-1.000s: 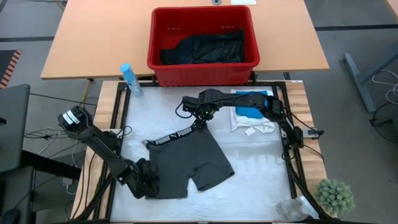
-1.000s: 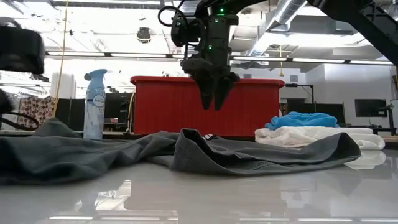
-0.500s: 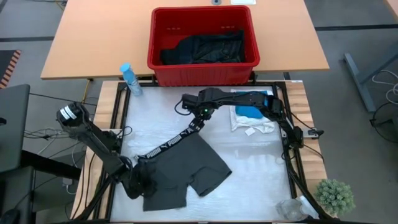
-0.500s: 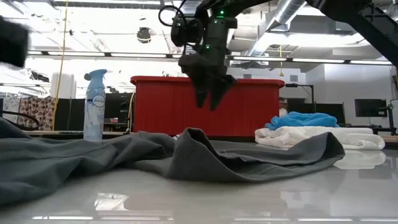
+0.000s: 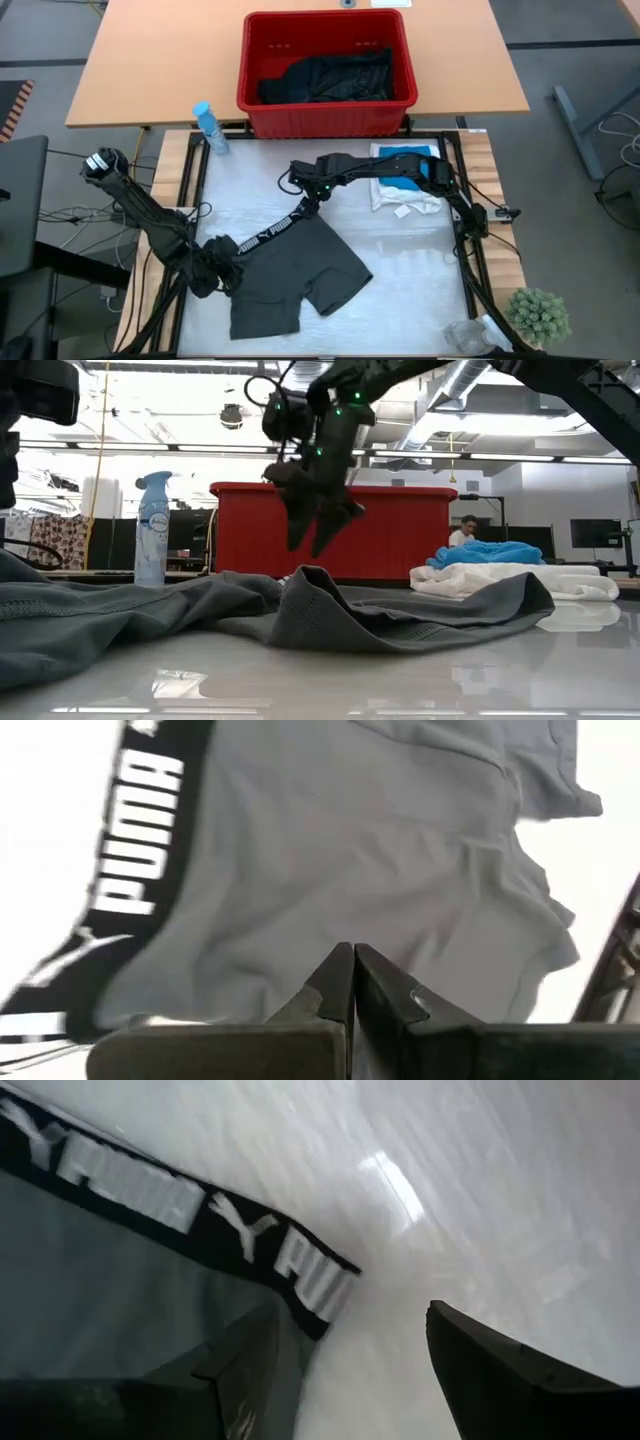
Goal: Fold laundry
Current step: Fold the gray boxers
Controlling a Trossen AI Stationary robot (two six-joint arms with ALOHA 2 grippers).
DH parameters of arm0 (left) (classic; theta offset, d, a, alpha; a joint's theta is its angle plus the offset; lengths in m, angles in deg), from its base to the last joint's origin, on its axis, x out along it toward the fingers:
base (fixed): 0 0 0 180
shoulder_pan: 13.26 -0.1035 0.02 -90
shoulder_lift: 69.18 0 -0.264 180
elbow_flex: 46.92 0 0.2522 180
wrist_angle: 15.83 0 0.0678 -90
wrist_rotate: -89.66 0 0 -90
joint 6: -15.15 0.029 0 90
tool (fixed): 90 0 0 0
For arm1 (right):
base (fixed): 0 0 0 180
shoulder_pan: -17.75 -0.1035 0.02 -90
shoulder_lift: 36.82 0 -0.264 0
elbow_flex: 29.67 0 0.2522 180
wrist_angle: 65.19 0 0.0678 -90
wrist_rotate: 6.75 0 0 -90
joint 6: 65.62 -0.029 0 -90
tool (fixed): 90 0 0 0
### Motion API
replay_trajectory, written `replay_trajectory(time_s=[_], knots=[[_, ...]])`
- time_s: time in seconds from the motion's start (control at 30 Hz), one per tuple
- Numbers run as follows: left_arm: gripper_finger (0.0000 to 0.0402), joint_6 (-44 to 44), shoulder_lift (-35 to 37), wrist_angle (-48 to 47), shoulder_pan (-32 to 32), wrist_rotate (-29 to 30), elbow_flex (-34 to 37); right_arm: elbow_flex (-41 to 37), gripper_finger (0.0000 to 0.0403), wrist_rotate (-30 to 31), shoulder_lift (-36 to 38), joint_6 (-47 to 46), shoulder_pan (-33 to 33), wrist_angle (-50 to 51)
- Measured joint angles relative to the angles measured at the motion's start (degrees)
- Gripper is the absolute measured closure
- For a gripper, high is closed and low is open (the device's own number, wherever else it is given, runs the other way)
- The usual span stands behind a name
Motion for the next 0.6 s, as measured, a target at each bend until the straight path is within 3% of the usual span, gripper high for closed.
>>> replay_trajectory(time_s=[0.37,0.6], knots=[[0.0401,1.8,1.6,-1.8,0.0,3.2,0.0,-6.8,0.0127,-1.7,0.1,-1.6,0.1,-9.6],[0.0401,3.2,1.6,-1.8,0.0,3.4,0.0,-11.3,0.0142,-6.3,0.1,-2.9,0.7,-17.2]])
